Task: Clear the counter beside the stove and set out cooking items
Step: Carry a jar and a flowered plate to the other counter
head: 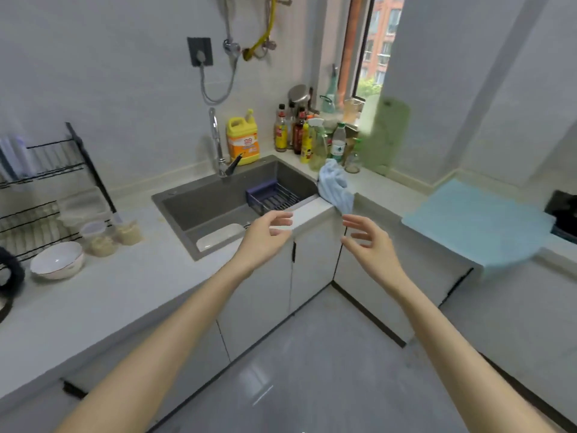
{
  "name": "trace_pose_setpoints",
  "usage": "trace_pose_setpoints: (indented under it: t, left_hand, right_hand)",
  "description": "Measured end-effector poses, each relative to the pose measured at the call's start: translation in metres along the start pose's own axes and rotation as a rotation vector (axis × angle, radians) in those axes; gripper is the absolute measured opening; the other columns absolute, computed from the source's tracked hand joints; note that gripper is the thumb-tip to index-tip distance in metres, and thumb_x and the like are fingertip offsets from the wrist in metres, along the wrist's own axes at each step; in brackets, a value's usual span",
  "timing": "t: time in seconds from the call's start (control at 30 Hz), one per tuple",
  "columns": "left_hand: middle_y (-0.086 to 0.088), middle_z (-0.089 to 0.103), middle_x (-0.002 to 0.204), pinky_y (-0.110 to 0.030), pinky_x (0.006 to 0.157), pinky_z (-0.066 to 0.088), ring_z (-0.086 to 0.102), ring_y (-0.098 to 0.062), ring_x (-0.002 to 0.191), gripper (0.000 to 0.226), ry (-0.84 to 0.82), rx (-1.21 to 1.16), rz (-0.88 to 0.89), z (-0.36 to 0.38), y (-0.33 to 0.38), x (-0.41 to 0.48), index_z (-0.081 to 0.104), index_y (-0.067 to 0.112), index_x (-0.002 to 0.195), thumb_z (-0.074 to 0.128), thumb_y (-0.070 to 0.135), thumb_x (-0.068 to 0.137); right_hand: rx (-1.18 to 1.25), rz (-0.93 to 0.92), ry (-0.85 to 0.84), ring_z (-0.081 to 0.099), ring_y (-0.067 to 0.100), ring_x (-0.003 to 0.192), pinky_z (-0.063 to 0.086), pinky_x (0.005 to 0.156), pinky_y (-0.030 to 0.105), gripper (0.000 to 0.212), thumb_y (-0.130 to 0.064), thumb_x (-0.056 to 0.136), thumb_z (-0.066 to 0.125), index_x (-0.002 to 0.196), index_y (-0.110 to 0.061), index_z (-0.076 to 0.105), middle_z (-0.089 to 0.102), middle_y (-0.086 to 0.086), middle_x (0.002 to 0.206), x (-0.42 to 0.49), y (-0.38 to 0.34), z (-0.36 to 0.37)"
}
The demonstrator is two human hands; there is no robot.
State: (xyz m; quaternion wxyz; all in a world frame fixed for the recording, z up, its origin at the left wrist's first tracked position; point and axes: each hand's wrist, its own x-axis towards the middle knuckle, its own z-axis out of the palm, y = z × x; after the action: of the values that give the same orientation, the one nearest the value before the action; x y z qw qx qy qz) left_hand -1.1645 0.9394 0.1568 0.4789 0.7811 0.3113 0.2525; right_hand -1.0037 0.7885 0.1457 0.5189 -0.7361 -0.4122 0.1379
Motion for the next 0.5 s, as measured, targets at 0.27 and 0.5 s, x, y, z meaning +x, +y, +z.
trace_pose_setpoints:
  t: [0.27,0.5]
  left_hand:
    - [0.001,0.061,0.120,-0.002,0.066,0.046,0.058,-0.003,0.089,0.040,-0.220,-0.052,0.118,0.202,0.103,0.018,0.054,0.015,0.131,0.059,0.010,0.091]
    - [0.005,0.062,0.120,-0.010,0.068,0.046,0.059,-0.007,0.093,0.039,-0.390,-0.093,0.194,0.346,0.183,0.022,0.055,0.020,0.130,0.057,0.011,0.092]
  right_hand:
    - [-0.101,0.081,0.209,0.057,0.013,0.110,0.048,0.095,0.032,0.039,-0.016,0.090,0.064,0.126,-0.026,0.056,0.060,-0.010,0.121,-0.051,0.075,-0.204]
    - [-0.161,0.183,0.413,0.055,0.012,0.112,0.045,0.092,0.027,0.041,-0.017,0.091,0.062,0.131,-0.022,0.054,0.059,-0.009,0.126,-0.107,0.121,-0.346]
